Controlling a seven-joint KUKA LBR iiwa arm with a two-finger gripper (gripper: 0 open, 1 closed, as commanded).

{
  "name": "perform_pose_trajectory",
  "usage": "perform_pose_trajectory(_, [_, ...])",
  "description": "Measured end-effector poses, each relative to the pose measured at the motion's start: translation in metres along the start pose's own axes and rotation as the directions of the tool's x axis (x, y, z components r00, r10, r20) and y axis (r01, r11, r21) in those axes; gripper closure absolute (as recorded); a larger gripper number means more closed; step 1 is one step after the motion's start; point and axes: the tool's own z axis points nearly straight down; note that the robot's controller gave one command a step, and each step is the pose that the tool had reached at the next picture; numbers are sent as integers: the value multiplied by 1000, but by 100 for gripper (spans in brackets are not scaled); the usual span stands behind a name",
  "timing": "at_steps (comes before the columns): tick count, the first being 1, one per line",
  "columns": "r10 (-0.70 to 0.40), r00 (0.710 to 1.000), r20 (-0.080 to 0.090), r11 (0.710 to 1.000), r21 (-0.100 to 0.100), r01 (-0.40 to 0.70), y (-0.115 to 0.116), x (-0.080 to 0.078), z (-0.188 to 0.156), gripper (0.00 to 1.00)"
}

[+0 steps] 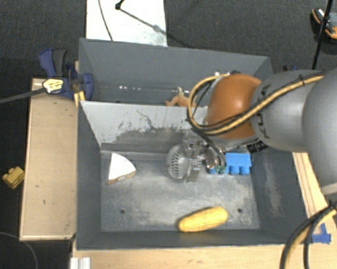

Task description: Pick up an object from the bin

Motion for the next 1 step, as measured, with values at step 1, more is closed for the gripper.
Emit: perform_pose_trajectory(1, [0,1000,-29,1000,3,0,0,-2,-92,100])
